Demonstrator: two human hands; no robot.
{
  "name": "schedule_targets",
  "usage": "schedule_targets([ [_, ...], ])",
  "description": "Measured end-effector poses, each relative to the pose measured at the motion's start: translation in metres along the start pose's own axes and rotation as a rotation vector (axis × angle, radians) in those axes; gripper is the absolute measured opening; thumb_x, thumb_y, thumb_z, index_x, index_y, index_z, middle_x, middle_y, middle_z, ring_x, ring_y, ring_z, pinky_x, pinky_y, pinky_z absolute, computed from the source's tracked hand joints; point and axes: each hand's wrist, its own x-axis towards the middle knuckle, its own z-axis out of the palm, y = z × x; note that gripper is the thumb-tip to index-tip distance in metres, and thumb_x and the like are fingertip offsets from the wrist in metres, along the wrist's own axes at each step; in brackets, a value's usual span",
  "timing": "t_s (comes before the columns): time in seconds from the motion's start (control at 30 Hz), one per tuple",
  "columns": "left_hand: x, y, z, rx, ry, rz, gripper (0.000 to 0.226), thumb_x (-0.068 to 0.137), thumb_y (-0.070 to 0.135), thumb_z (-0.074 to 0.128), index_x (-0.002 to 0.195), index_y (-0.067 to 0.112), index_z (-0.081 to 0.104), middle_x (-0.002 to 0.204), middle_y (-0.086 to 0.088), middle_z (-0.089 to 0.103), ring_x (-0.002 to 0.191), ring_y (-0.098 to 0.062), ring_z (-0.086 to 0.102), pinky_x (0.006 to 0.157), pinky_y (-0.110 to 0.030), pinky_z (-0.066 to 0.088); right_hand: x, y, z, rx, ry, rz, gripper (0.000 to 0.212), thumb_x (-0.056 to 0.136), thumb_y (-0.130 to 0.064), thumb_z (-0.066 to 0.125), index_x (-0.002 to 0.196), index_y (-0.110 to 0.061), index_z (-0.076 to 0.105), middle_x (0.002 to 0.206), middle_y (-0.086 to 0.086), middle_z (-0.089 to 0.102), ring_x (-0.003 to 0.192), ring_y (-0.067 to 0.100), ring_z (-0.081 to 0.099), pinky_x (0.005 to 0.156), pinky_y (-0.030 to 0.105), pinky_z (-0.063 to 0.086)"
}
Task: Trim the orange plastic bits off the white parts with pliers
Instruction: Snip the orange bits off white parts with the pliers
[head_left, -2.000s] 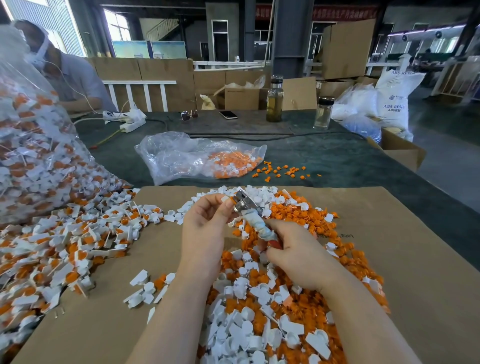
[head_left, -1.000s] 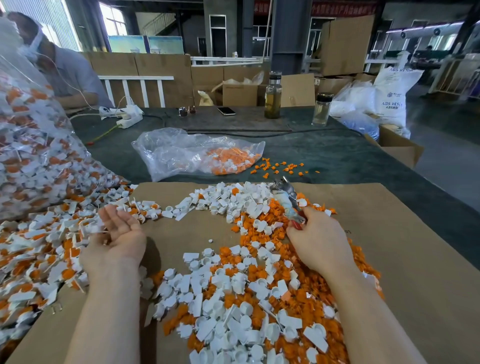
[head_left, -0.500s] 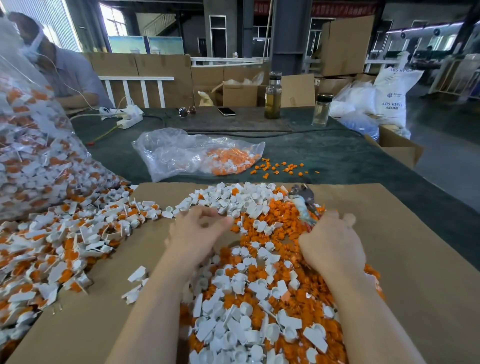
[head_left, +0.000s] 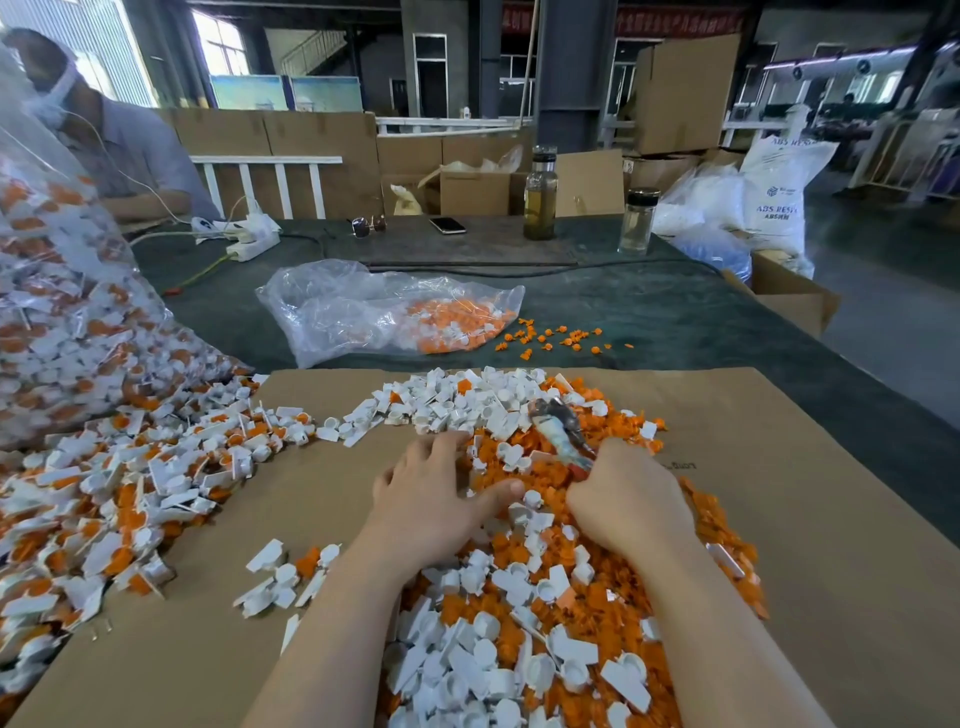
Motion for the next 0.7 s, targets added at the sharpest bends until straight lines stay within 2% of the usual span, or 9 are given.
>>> schedule_targets([
  [0.1,-0.003,0.004,-0.002,-0.017,-0.038,0.033,0.115,0.053,0.095,0.032,0.150,0.034,0.024,0.157,0.001,0.028,0.144,-0.023,0.029,0.118,-0.050,0.018,-0.001,-0.007,0.007,0.041,-0.029,-0.147,0.023,0.085,-0.029,0.058,0.103,-0.021,0.048,0.101,0.001,0.054,0.081,0.015,0.054,0.061,0.027,0.043],
  [0.2,-0.003,0.003,-0.004,-0.063,-0.053,0.036,0.114,0.054,0.092,0.045,0.150,0.035,0.024,0.155,0.004,0.028,0.142,-0.022,0.032,0.118,-0.048,0.022,-0.001,-0.009,0.009,0.132,-0.045,-0.228,0.036,0.084,-0.029,0.060,0.117,-0.019,0.052,0.115,0.002,0.055,0.092,0.017,0.054,0.069,0.029,0.042],
  [0.23,-0.003,0.003,-0.005,-0.083,-0.060,0.037,0.111,0.056,0.089,0.054,0.149,0.037,0.025,0.154,0.005,0.029,0.142,-0.021,0.033,0.117,-0.047,0.023,-0.001,-0.009,0.009,0.156,-0.028,-0.249,0.032,0.085,-0.028,0.059,0.115,-0.020,0.053,0.113,0.002,0.055,0.091,0.016,0.053,0.068,0.028,0.040],
  [0.3,-0.004,0.002,-0.006,-0.104,-0.073,0.045,0.107,0.058,0.081,0.069,0.147,0.041,0.025,0.152,0.007,0.030,0.140,-0.021,0.034,0.117,-0.047,0.025,0.000,-0.006,0.005,0.170,0.026,-0.267,0.009,0.086,-0.025,0.057,0.092,-0.024,0.051,0.097,-0.001,0.053,0.078,0.011,0.049,0.058,0.024,0.034],
  [0.37,-0.005,0.002,-0.009,-0.145,-0.088,0.055,0.107,0.058,0.074,0.076,0.146,0.043,0.026,0.150,0.007,0.029,0.139,-0.021,0.035,0.116,-0.049,0.030,0.002,-0.002,0.003,0.170,0.078,-0.252,0.018,0.087,-0.024,0.057,0.077,-0.028,0.041,0.085,-0.003,0.047,0.069,0.008,0.045,0.052,0.023,0.028],
  [0.43,-0.007,0.003,-0.012,-0.192,-0.105,0.070,0.108,0.057,0.069,0.081,0.146,0.045,0.025,0.150,0.007,0.026,0.140,-0.022,0.034,0.116,-0.051,0.032,0.004,0.003,0.001,0.187,0.098,-0.225,0.015,0.086,-0.022,0.056,0.078,-0.026,0.044,0.084,-0.002,0.050,0.068,0.011,0.049,0.051,0.023,0.029],
  [0.53,-0.010,0.000,-0.020,-0.153,-0.150,0.092,0.114,0.051,0.075,0.079,0.146,0.049,0.023,0.154,0.008,0.022,0.144,-0.024,0.029,0.119,-0.057,0.022,0.006,0.008,0.000,0.165,0.120,-0.174,0.006,0.085,-0.023,0.056,0.087,-0.021,0.051,0.083,-0.002,0.054,0.069,0.011,0.051,0.051,0.024,0.031],
  [0.6,-0.013,-0.005,-0.027,-0.103,-0.257,0.107,0.120,0.042,0.082,0.078,0.144,0.056,0.019,0.156,0.011,0.017,0.147,-0.024,0.022,0.120,-0.061,0.013,0.008,0.011,-0.002,0.144,0.133,-0.152,0.008,0.085,-0.024,0.057,0.086,-0.022,0.049,0.079,-0.005,0.053,0.067,0.008,0.049,0.049,0.024,0.029],
  [0.7,-0.018,-0.014,-0.035,-0.098,-0.426,0.114,0.119,0.041,0.073,0.082,0.139,0.068,0.014,0.161,0.014,0.007,0.153,-0.025,0.001,0.120,-0.065,0.002,0.008,0.013,-0.006,0.131,0.092,-0.145,0.017,0.085,-0.025,0.058,0.078,-0.027,0.043,0.078,-0.006,0.053,0.067,0.009,0.051,0.049,0.024,0.030],
])
